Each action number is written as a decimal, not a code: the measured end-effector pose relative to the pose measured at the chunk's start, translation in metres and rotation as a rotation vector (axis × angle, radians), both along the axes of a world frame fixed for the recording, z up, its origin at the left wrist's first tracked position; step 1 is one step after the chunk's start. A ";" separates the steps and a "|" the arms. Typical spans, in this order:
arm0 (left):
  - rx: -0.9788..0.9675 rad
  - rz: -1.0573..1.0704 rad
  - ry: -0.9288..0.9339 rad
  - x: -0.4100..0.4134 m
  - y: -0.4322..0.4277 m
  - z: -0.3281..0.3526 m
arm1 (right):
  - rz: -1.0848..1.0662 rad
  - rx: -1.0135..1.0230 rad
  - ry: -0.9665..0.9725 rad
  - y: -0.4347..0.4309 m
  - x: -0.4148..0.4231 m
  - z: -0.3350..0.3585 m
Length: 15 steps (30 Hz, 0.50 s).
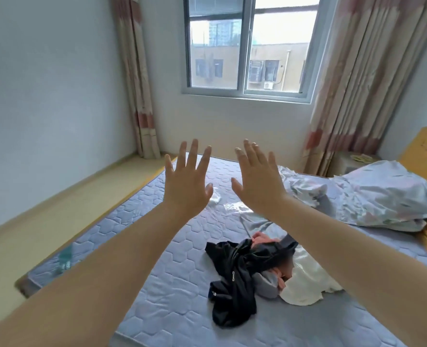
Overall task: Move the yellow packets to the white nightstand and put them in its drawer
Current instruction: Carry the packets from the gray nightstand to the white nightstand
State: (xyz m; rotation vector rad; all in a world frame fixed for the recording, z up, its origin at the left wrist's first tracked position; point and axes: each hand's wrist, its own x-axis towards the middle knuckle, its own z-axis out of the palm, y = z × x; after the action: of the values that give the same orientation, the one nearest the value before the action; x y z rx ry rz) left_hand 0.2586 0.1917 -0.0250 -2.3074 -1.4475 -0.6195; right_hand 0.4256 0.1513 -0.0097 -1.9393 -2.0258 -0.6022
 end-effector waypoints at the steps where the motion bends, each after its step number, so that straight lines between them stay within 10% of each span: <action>1: 0.013 0.018 0.013 -0.010 0.019 0.001 | 0.021 0.015 0.001 0.021 -0.008 0.000; 15: 0.041 0.166 0.040 -0.168 0.233 0.029 | 0.189 0.001 0.080 0.271 -0.178 0.024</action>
State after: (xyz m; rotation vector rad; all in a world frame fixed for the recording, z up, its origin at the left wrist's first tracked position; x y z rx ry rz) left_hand 0.0910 0.4245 0.0042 -2.1298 -1.5730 -0.5463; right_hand 0.2477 0.4223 0.0142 -1.7170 -2.1258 -0.4727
